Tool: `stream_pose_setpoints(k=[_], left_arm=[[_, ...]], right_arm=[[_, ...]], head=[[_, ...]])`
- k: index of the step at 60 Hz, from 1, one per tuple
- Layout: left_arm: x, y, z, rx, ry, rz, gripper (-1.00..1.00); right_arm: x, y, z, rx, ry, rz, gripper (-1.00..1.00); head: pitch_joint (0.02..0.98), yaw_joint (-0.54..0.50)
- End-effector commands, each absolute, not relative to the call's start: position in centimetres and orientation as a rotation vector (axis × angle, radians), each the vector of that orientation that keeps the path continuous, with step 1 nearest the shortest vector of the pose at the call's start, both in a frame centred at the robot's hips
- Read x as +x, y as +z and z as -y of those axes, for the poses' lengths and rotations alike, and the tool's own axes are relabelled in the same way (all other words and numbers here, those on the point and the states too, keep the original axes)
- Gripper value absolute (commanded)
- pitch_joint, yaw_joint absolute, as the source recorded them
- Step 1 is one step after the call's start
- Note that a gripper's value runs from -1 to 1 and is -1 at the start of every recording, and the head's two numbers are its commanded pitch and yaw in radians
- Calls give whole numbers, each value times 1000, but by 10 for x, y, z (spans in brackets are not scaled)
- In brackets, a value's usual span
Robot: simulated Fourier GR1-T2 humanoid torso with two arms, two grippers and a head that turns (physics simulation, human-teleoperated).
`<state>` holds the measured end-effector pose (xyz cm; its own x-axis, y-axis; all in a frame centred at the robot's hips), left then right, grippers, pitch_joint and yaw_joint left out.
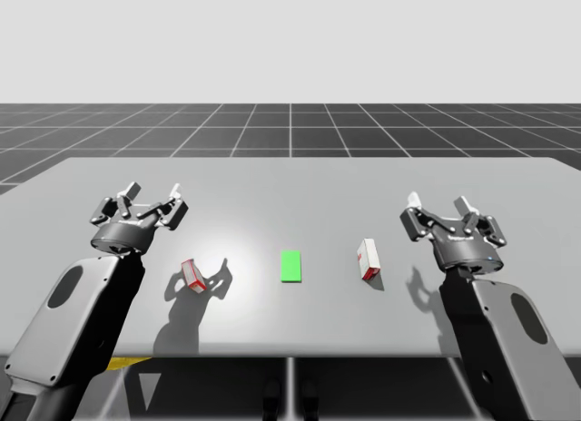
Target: Look at the card. If it is red, pick the object on the left. If it is green, pick the object on the right.
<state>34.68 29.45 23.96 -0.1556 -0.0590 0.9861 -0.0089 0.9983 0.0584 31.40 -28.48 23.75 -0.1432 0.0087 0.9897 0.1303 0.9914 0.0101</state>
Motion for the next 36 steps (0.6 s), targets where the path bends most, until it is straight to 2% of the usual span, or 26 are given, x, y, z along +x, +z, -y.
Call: stream_pose_setpoints(k=[1,10,23,36], left_arm=[[347,240,-295,54,-44,1727,-1000],[347,239,-295,55,-50,1725,-1000],[348,237,-294,57,-55,1719,-1000],[348,237,-294,56,-54,1721,-1000]], right_arm=[[301,236,272,-107,-91,1678,-1000],[275,231,249,-98,-70,1637,-1000],[236,203,226,-79,-65,1571,-1000],[201,188,213,-90,-48,1563,-1000]], head=[[855,-328],[853,-329],[853,-336],[853,-342]])
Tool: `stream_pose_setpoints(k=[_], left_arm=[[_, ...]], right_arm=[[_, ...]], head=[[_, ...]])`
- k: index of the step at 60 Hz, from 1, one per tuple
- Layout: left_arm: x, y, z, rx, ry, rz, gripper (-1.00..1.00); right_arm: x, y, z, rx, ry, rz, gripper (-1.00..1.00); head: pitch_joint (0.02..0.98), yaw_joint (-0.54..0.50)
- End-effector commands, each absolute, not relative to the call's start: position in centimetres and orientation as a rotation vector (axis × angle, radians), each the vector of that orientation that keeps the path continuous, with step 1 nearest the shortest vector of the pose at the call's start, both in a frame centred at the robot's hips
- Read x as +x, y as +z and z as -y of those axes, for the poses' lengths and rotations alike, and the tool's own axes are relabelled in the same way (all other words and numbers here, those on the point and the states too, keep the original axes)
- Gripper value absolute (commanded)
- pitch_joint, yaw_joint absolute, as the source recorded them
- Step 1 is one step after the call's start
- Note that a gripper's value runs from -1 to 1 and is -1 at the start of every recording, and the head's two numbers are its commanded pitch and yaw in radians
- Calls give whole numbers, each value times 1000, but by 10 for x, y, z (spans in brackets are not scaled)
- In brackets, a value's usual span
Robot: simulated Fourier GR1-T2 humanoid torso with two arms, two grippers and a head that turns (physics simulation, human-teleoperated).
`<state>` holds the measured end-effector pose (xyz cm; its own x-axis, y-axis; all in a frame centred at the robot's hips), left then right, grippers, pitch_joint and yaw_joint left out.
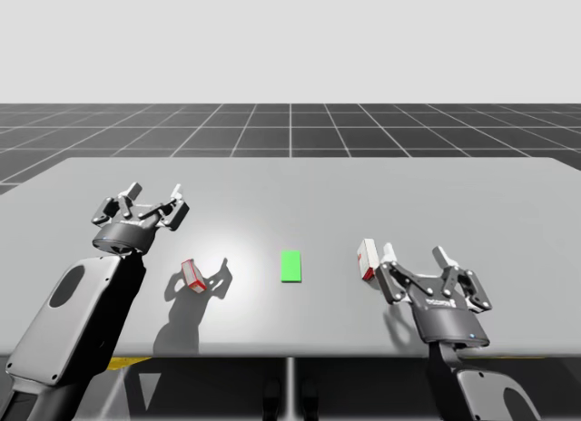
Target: Look at the card. If it is red, pick the object on the left. If it is green, pick the object on the right.
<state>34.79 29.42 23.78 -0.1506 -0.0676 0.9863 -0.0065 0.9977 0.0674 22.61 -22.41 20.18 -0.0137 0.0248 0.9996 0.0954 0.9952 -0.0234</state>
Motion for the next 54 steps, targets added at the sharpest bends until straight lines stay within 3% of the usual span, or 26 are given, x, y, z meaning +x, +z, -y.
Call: stream_pose_setpoints(k=[1,18,32,54], left_arm=[[348,236,-294,63,-59,1712,-1000],[349,233,-291,66,-60,1708,-1000],[350,233,-291,66,-58,1707,-1000],[351,232,-291,67,-62,1705,-1000]], right_arm=[[199,187,212,-85,-49,1560,-1000],[189,164,191,-48,-41,1511,-1000],[204,144,183,-49,-33,1446,-1000],[228,135,176,-76,-39,1381,-1000]], head=[[853,-343],[848,-344],[847,-338],[848,-331]])
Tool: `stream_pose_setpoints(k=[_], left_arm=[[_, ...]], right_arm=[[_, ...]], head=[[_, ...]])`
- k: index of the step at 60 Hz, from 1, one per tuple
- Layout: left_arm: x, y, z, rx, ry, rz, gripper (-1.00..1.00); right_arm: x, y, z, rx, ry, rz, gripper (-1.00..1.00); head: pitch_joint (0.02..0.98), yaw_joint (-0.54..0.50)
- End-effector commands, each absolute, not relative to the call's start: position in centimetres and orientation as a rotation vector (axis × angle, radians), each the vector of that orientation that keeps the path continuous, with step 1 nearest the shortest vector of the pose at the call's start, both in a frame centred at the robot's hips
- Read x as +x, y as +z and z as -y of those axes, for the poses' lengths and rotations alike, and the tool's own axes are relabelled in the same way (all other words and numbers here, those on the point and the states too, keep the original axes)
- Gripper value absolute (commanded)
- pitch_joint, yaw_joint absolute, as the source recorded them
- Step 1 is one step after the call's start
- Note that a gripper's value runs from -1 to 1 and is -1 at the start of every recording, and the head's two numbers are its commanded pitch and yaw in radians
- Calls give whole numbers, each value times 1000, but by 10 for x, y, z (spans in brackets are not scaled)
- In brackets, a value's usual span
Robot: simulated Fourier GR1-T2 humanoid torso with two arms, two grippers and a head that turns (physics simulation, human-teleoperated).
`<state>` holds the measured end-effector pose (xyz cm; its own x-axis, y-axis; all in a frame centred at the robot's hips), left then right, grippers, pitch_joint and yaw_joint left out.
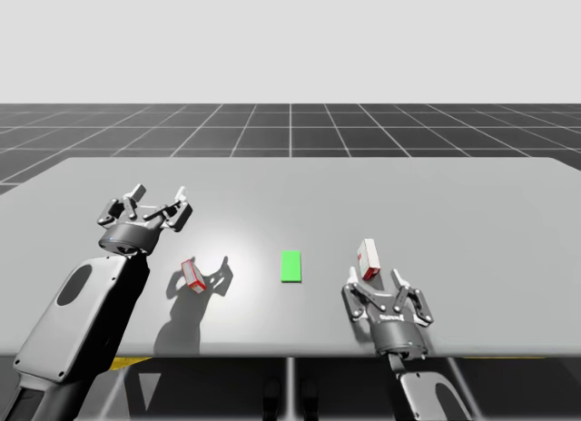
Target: Look at the card. If it is red, pick the object on the left. If it is green, pick the object on the right.
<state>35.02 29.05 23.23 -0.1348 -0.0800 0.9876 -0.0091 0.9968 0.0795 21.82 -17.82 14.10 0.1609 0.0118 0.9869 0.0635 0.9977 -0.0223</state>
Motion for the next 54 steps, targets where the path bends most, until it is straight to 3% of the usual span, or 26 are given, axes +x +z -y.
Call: stream_pose_setpoints(k=[1,18,27,29,30,31,33,44,54], left_arm=[[351,232,-291,67,-62,1705,-1000],[351,232,-291,67,-62,1705,-1000],[351,232,-291,69,-67,1705,-1000],[351,232,-290,69,-68,1705,-1000],[351,232,-290,70,-69,1705,-1000],[351,232,-290,70,-69,1705,-1000],[351,232,-290,70,-69,1705,-1000],[351,231,-290,71,-71,1705,-1000],[351,231,-289,73,-74,1704,-1000]], right_arm=[[229,135,176,-77,-38,1379,-1000],[250,131,177,-84,-35,1330,-1000],[256,129,179,-31,-43,1271,-971],[256,128,179,-35,-42,1274,-816],[255,128,179,-42,-46,1284,-175],[256,127,179,-48,-52,1294,590],[256,126,179,-48,-55,1287,1000],[256,124,181,-59,-62,1284,1000],[255,123,181,-64,-62,1291,1000]], head=[[847,-331],[846,-325],[846,-326],[845,-327],[845,-327],[845,-327],[843,-327],[822,-333],[693,-347]])
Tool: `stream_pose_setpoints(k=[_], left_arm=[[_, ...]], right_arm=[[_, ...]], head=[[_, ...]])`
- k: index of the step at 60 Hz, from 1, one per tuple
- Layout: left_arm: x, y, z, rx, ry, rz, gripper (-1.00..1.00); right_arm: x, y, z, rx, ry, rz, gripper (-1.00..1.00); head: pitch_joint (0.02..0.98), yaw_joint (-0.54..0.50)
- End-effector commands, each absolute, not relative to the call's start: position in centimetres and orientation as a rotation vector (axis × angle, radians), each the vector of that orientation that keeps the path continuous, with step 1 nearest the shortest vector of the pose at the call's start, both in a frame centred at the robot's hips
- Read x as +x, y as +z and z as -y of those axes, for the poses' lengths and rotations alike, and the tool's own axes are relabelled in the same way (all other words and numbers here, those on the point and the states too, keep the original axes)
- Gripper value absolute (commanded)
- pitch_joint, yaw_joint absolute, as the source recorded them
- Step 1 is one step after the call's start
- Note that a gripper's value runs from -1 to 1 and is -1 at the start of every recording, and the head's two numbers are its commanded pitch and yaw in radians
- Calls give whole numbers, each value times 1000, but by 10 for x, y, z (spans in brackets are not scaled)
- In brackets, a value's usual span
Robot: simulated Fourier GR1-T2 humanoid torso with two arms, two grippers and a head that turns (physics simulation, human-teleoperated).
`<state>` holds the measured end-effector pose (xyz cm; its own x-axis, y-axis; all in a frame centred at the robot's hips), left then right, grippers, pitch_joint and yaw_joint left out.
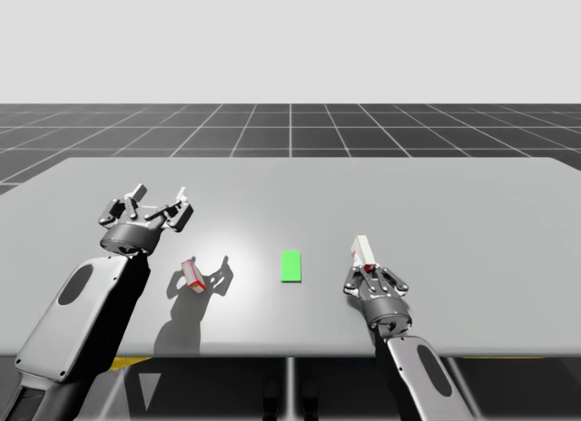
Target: Look at the card. If it is red, pick the object on the left. If it is green, pick the object on the right.
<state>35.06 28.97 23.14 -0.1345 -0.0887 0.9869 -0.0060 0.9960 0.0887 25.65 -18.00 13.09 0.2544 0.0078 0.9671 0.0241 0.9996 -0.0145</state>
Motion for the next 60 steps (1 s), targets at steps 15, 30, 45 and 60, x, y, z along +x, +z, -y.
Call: stream_pose_setpoints(k=[15,30,45,60], left_arm=[[351,230,-290,71,-77,1702,-1000],[350,229,-288,64,-75,1707,-1000],[351,230,-288,66,-75,1710,-1000],[350,230,-289,67,-76,1709,-1000]], right_arm=[[254,123,183,-59,-65,1294,1000],[252,132,186,-40,-64,1321,1000],[262,178,200,-64,-72,1421,1000],[268,232,212,-98,-97,1568,1000]], head=[[479,-381],[420,-386],[426,-389],[434,-392]])
